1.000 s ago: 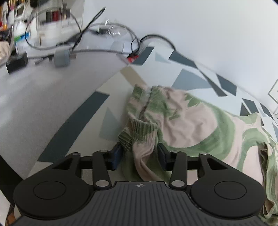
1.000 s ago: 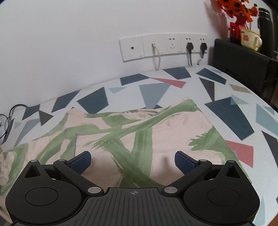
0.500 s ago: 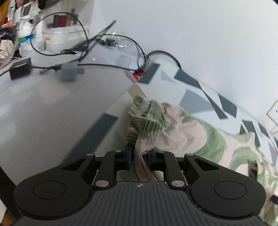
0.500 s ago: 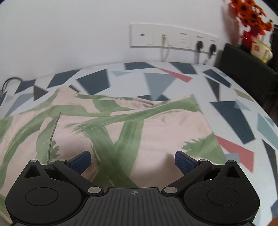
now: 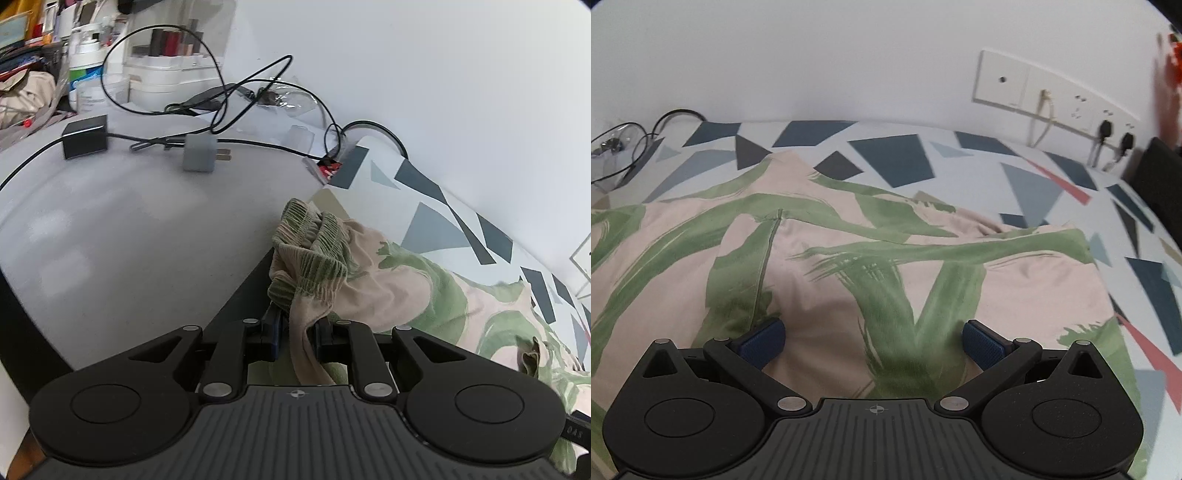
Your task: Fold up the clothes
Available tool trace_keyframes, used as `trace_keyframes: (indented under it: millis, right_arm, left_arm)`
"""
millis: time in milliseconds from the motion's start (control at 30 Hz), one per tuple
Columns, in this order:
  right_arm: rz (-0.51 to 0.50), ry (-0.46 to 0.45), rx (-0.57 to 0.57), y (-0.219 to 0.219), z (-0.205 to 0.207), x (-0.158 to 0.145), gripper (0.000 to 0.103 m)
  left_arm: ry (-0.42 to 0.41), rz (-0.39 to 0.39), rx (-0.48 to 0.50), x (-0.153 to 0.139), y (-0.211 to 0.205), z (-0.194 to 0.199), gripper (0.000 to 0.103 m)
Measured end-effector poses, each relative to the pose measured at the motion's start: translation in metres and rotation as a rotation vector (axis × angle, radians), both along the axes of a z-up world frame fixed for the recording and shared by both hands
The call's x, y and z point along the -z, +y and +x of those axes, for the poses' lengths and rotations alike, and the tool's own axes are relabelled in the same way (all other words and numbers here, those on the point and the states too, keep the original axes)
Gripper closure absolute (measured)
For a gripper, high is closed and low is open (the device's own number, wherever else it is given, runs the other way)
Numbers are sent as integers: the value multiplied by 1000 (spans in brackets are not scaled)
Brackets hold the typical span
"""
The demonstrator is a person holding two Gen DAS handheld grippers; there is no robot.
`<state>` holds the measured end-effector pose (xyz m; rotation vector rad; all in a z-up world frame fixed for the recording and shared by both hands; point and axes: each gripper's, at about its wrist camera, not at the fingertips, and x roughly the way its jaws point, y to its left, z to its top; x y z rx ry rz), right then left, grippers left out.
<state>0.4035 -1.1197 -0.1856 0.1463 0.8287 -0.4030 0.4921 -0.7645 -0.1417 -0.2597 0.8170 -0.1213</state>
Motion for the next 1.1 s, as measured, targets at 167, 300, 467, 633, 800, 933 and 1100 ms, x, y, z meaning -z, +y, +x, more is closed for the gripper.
trace_keyframes:
  millis: [167,300,467,633,800,933,1100]
  right_arm:
    - [38,4,-56,-15,23,1,1]
    - [38,-1,-79,-21,40,2,1]
    - [32,-15,-75,-22,48,4,1]
    - [44,29,-55,-18,44,-2,1]
    - [63,50,-100,-11,13,-4,1]
    - [83,42,-115,-10,-3,-2,1]
    - [95,42,-109,-19,4,-8,1]
  left_arm:
    - [-11,19,7,1,-2,-5,86]
    - [0,-2,-9,3,3,-6,86]
    - [6,-13,-16,3,5,-10,86]
    - [3,-15,-19,-1,4,-11,86]
    - [-26,-67,-9,-3,6,-14,86]
    - [-30,-83,12,-6,5,-15,86]
    - [-43,-92,22,-16,-3,-18,86]
